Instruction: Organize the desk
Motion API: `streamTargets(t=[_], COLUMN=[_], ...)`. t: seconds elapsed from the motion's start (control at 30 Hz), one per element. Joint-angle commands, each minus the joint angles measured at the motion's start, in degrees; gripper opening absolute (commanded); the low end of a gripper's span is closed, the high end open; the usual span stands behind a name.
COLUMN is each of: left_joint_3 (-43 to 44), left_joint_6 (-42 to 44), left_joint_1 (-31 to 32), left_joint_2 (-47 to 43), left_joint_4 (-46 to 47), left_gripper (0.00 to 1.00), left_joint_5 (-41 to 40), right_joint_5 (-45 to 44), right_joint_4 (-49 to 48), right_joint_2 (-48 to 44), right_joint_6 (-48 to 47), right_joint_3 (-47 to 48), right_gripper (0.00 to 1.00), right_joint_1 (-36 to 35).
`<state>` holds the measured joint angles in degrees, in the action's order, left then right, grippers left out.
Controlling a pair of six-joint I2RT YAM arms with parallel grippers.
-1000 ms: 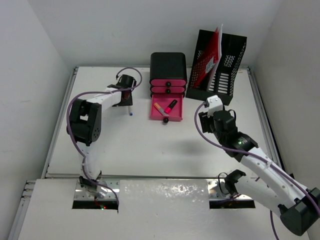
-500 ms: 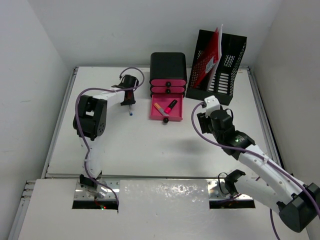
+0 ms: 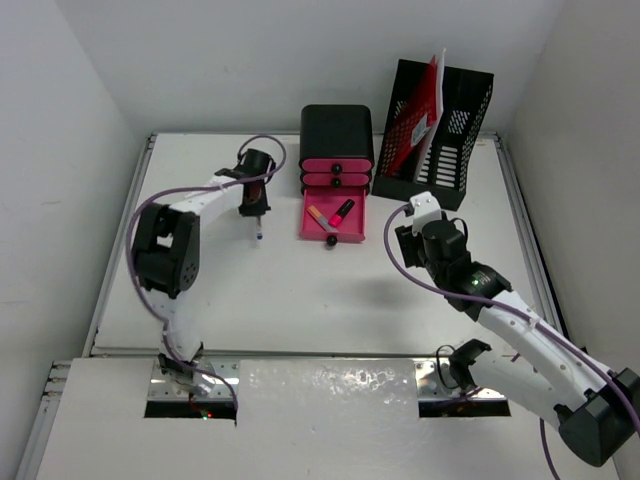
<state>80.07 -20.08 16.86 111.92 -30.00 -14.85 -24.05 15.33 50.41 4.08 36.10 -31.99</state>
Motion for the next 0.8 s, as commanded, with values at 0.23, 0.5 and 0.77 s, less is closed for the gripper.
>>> streamTargets(t=[0.23, 0.5, 0.77], left_joint_3=[8.9, 27.1, 43.3], left_joint_6=[9.7, 23.2, 27.0], left_joint_1=[13.1, 13.5, 13.5], left_joint_2=[-10.1, 4.8, 18.9], left_joint_4=[-11.8, -14.9, -19.7], left_gripper=[0.0, 0.0, 0.0], left_joint_5=[21.0, 26.8, 33.1], right_joint_5=[0.2, 0.6, -0.2], right_joint_4=[-2.9, -2.6, -1.1], right_joint_2=[0.1, 0.1, -0.1], right_joint_6=[0.5, 0.5, -0.2], right_joint_3=[1.0, 1.7, 2.2], right_gripper=[0.59, 0.59, 0.59], right_joint_1=[0.1, 0.0, 0.1])
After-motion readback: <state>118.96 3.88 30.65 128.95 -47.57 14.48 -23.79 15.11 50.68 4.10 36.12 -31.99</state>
